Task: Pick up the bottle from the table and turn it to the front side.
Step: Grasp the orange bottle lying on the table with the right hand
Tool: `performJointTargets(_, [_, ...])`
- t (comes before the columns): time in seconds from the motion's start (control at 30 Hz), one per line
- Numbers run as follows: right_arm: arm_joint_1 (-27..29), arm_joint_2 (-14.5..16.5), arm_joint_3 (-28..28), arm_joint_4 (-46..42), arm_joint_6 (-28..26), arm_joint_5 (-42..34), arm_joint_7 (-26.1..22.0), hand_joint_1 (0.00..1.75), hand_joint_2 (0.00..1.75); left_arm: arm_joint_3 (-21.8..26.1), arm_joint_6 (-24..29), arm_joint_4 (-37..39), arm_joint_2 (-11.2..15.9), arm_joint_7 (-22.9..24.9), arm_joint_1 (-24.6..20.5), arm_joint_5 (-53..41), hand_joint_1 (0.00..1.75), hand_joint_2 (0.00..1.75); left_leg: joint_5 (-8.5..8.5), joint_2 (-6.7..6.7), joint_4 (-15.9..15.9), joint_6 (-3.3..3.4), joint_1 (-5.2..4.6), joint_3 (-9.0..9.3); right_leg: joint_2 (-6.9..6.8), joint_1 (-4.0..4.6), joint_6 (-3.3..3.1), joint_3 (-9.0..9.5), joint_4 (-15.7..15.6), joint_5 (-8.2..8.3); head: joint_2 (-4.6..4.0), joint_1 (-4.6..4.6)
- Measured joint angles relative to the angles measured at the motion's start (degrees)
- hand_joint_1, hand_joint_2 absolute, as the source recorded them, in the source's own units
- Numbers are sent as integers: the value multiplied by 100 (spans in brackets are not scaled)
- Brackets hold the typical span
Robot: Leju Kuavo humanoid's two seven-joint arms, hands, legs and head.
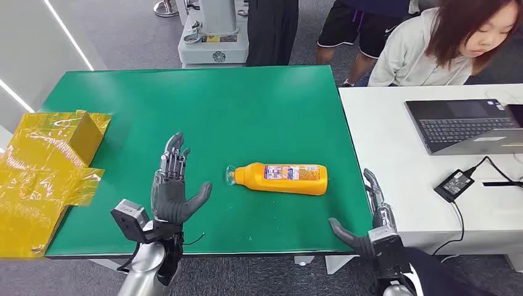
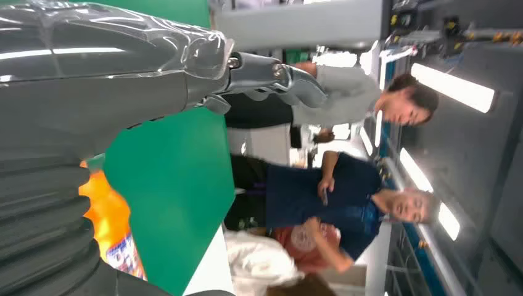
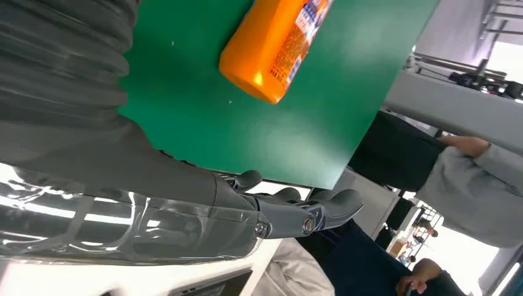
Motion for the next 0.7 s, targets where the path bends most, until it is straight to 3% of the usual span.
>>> performJointTargets(0.3, [-598, -391, 94, 561, 127, 399, 190, 0, 175, -236, -14, 387, -48, -123, -193, 90, 0, 175, 0, 1, 2, 0, 0, -1, 3, 0, 0, 0, 2, 3, 0, 0])
performJointTargets(0.7, [-2225, -792, 996, 1947, 288, 1272, 608, 0, 175, -487, 58, 711, -22, -207, -399, 89, 0, 175, 7, 9, 6, -1, 0, 1, 12, 0, -8, -3, 7, 13, 0, -1])
